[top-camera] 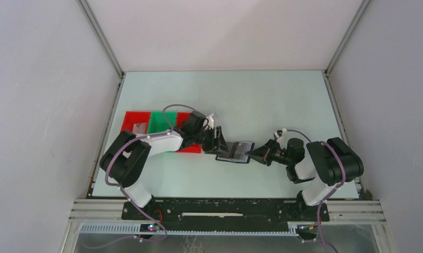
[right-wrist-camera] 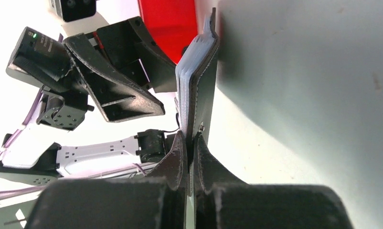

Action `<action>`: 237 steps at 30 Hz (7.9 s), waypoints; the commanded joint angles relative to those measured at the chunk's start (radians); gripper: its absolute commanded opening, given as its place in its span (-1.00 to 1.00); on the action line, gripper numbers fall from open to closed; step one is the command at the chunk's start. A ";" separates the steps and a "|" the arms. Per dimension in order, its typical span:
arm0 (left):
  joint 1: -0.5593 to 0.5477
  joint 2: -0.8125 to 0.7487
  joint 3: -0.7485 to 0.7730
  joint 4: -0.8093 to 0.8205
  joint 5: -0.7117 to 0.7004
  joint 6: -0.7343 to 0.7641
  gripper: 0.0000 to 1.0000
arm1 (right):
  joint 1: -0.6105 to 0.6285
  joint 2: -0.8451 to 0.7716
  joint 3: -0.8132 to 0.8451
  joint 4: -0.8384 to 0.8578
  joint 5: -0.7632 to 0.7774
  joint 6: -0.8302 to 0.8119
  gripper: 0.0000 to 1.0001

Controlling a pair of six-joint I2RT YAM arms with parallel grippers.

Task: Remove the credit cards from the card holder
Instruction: Remove the credit card from the card holder, then place the credit card in the storage box, then remove the credit card from the card holder.

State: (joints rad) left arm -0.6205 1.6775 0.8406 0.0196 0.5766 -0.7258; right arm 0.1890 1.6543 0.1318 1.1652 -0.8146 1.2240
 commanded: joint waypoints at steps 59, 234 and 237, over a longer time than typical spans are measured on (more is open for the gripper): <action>0.038 0.026 -0.168 0.746 0.379 -0.484 0.23 | -0.004 -0.306 0.015 0.265 -0.084 0.176 -1.00; 0.156 -0.365 0.270 -0.495 -0.269 0.177 0.11 | -0.142 -0.678 0.310 -1.467 0.518 -0.577 0.53; 0.084 -0.336 0.275 -0.461 -0.255 0.155 0.12 | -0.090 -0.757 0.344 -1.538 0.629 -0.570 0.54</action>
State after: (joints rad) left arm -0.4629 1.3441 1.0760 -0.5171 0.2790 -0.5278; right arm 0.0555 0.9714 0.4282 -0.1505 -0.3801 0.7055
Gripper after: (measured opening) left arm 0.556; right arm 0.765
